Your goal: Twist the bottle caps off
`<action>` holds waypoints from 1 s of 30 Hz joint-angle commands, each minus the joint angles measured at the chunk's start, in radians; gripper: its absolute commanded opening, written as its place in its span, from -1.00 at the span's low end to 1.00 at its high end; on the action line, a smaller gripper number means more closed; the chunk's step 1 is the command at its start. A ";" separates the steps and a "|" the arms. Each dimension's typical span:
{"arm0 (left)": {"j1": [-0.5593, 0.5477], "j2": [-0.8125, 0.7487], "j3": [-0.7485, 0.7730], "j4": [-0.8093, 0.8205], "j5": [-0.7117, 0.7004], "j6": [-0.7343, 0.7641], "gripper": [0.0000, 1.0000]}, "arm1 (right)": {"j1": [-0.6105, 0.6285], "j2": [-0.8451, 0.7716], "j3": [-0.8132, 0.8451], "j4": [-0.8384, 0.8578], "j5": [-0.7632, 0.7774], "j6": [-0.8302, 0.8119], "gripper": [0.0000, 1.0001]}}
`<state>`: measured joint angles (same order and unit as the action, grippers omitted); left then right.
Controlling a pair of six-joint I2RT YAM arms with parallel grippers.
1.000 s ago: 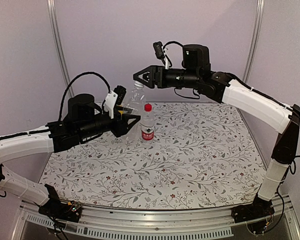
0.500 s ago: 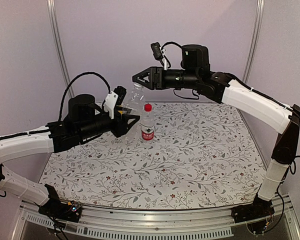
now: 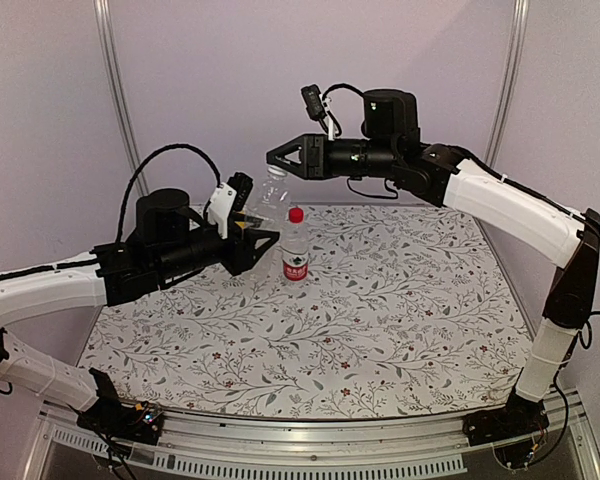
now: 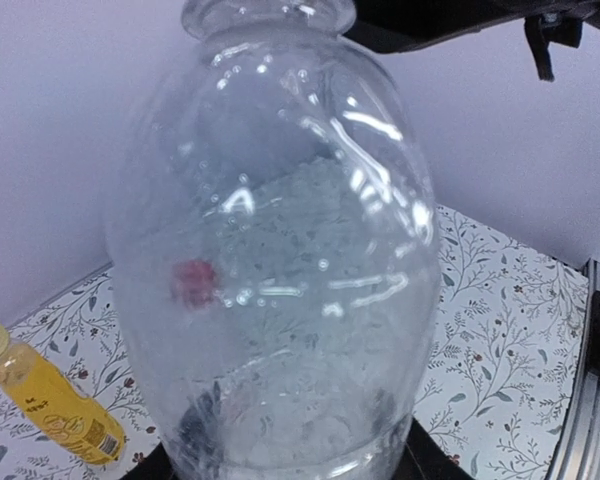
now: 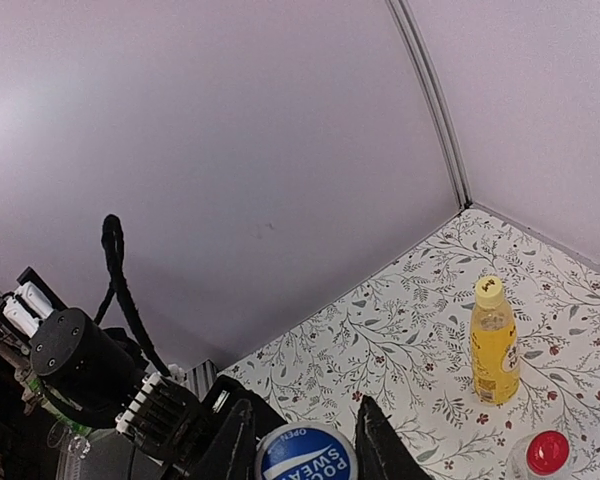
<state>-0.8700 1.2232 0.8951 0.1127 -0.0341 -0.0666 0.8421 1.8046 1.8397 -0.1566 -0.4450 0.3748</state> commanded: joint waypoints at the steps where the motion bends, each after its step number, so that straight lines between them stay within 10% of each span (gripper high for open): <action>1: -0.013 -0.028 0.017 0.010 0.023 0.019 -0.03 | 0.006 0.019 0.015 0.008 -0.046 -0.031 -0.47; 7: 0.008 -0.077 -0.029 0.087 0.504 0.065 -0.03 | -0.065 0.007 -0.013 -0.015 -0.601 -0.336 -0.56; 12: 0.029 -0.066 -0.071 0.223 0.838 0.000 -0.02 | -0.070 0.006 -0.029 -0.081 -0.749 -0.582 -0.45; 18: 0.050 -0.045 -0.063 0.228 0.844 -0.018 -0.06 | -0.094 0.023 -0.002 -0.119 -0.778 -0.593 -0.39; 30: 0.052 -0.021 -0.029 0.127 0.592 0.012 -0.05 | -0.097 -0.104 -0.116 0.008 -0.568 -0.477 0.98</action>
<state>-0.8143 1.1904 0.8291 0.2451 0.6544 -0.0792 0.7509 1.7779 1.7969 -0.2317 -1.1198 -0.1539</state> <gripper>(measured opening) 0.480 0.966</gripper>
